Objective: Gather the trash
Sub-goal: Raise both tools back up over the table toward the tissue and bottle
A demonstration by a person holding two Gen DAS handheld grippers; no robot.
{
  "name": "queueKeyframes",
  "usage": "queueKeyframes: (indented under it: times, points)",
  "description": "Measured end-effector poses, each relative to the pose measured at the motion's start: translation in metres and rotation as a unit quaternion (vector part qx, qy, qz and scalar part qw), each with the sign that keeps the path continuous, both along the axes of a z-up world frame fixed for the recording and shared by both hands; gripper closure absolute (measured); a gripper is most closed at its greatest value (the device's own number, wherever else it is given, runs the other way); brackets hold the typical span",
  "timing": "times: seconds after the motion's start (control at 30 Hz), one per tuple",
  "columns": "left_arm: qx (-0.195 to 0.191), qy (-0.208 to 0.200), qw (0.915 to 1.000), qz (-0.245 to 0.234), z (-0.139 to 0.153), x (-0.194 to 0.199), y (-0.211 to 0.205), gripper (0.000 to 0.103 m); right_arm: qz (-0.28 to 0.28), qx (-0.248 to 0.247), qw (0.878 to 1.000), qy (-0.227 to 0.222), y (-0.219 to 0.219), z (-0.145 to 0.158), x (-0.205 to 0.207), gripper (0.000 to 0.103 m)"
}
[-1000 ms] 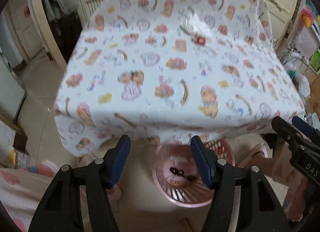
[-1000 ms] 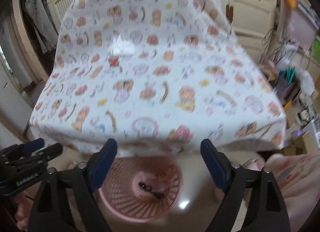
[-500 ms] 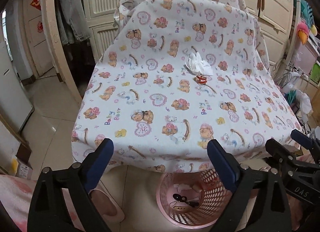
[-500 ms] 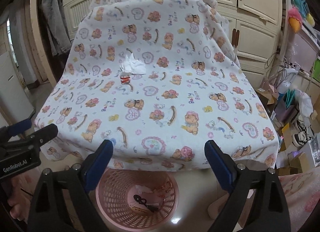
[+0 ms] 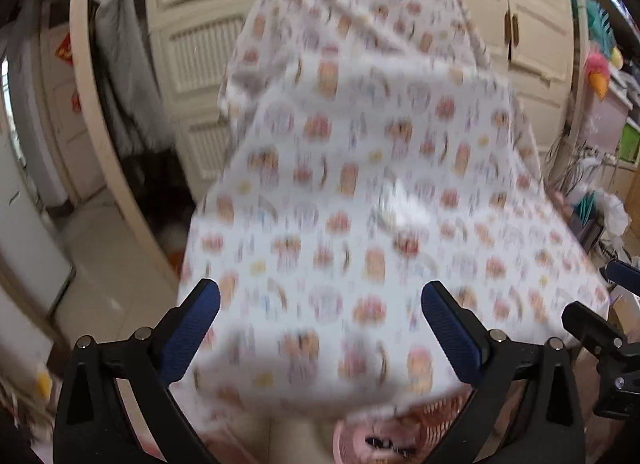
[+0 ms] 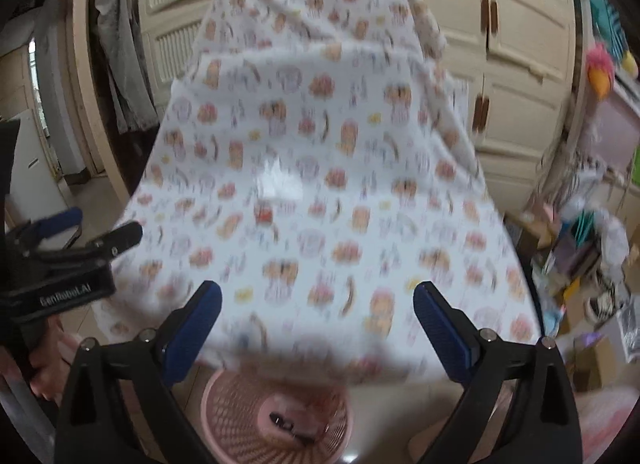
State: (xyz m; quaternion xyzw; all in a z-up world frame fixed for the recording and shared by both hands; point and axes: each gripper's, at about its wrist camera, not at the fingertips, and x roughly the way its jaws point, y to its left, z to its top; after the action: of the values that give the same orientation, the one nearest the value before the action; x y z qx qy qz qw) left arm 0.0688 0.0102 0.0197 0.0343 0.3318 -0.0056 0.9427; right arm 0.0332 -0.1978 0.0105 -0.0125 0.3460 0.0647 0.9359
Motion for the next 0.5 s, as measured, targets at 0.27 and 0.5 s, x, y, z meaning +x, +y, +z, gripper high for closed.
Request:
queueKeyframes:
  times: [0.27, 0.5]
  points:
    - [0.032, -0.054, 0.9980, -0.006, 0.029, 0.046, 0.004, 0.001, -0.006, 0.004, 0.999, -0.036, -0.007, 0.031, 0.056, 0.000]
    - [-0.038, 0.039, 0.9981, 0.028, -0.019, 0.066, 0.028, 0.001, 0.002, 0.001, 0.999, -0.038, -0.001, 0.000, 0.087, 0.000]
